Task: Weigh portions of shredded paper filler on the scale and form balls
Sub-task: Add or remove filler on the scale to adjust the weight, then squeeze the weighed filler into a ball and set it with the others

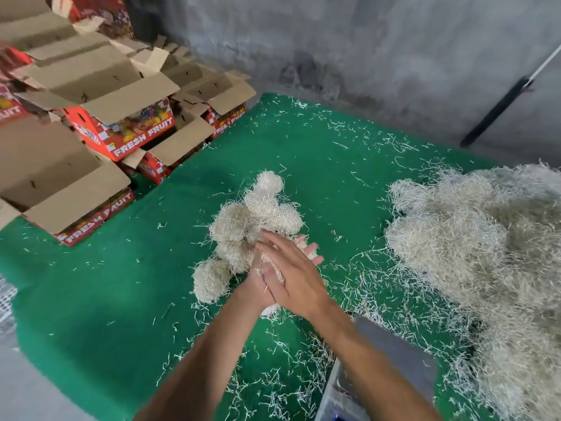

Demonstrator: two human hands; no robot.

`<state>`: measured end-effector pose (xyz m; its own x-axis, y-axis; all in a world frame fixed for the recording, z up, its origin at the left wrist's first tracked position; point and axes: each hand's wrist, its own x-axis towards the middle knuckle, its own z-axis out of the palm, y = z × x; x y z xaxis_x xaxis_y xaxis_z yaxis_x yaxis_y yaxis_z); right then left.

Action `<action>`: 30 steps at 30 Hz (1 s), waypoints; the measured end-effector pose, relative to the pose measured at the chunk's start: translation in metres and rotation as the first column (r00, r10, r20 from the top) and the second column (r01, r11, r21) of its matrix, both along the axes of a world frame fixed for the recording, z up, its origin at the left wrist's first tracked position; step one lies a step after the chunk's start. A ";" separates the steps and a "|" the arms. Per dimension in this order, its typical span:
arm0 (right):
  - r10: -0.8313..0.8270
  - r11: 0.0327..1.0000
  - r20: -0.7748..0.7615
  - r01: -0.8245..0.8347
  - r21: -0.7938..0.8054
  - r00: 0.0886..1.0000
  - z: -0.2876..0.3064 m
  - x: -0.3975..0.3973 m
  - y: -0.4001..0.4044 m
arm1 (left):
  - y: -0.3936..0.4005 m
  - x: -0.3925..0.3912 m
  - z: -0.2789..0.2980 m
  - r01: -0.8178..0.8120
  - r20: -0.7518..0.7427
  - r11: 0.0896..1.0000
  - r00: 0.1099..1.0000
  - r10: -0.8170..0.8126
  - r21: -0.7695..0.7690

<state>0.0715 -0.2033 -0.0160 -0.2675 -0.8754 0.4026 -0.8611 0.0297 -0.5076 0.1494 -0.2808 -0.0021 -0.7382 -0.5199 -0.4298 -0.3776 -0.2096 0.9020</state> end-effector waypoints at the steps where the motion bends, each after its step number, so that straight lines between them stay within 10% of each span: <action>1: -0.067 0.998 0.012 0.067 -0.009 0.998 0.007 -0.011 -0.005 | -0.004 -0.001 0.001 0.097 0.022 0.989 0.995 -0.095 -0.114; 6: -0.248 0.954 -0.118 0.263 0.141 0.962 0.018 -0.024 -0.013 | -0.037 -0.015 0.003 0.014 0.025 0.880 1.000 -0.003 -0.474; 9: -0.194 0.954 0.007 0.187 0.235 0.981 0.011 -0.005 -0.015 | -0.057 -0.033 0.011 -0.303 -0.139 0.953 0.943 0.304 0.027; 11: -0.226 0.940 0.025 0.211 0.269 0.974 0.008 -0.007 -0.007 | -0.078 -0.042 0.012 -0.418 -0.016 0.732 0.863 0.505 0.538; 14: -0.290 0.916 0.063 0.257 0.309 0.955 0.004 -0.019 0.014 | -0.094 -0.045 0.006 -0.513 0.109 0.476 0.754 0.648 0.715; 30: -0.650 0.757 0.155 0.615 0.220 0.744 0.018 -0.062 0.199 | 0.091 -0.092 0.025 0.115 -0.257 0.856 0.966 0.022 0.504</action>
